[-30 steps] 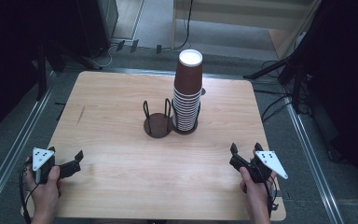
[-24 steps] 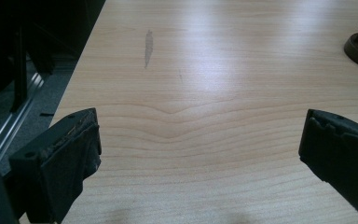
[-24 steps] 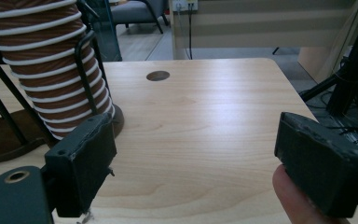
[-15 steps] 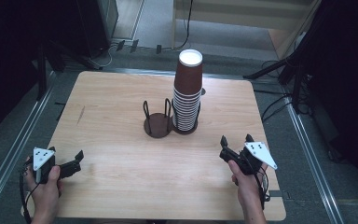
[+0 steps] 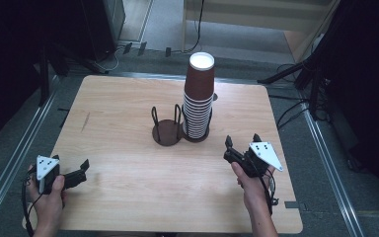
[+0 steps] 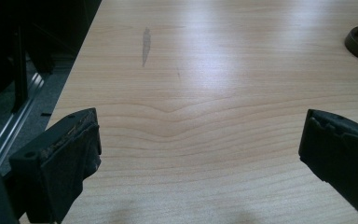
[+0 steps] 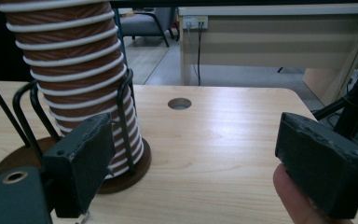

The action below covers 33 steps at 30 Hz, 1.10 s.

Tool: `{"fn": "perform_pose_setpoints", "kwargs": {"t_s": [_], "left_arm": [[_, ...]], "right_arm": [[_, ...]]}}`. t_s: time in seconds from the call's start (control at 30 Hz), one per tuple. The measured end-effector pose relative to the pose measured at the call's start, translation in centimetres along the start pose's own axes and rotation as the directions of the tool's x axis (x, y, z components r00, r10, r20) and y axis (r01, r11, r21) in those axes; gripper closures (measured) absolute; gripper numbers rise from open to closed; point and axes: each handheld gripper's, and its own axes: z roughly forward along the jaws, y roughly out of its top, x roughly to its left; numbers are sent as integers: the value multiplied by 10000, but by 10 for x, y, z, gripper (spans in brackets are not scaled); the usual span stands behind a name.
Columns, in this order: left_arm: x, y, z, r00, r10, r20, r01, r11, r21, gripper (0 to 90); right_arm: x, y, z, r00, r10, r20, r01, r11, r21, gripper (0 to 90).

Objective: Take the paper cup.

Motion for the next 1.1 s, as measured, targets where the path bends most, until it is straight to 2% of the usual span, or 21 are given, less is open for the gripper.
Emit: {"fn": "perform_pose_setpoints", "kwargs": {"t_s": [0.1, 0.33, 0.67, 0.83, 1.1], "left_arm": [[0, 0, 0, 10000, 31, -22, -31, 10000, -1, 0], [0, 0, 0, 10000, 63, -6, -63, 10000, 41, 0], [0, 0, 1, 9999, 98, 51, -99, 9999, 133, 0], [-1, 1, 1, 9999, 90, 72, -91, 9998, 161, 0], [-1, 1, 2, 9999, 95, 52, -96, 9998, 163, 0]], "right_arm": [[8, 6, 4, 9998, -129, -160, 129, 9999, -3, 50], [21, 14, 11, 9987, -223, -465, 221, 9997, -32, 23], [36, 25, 21, 9973, -415, -611, 411, 9991, -72, 34], [44, 31, 24, 9945, -540, -897, 534, 9985, -91, 43], [56, 40, 30, 9919, -713, -1053, 703, 9974, -137, 49]]}}
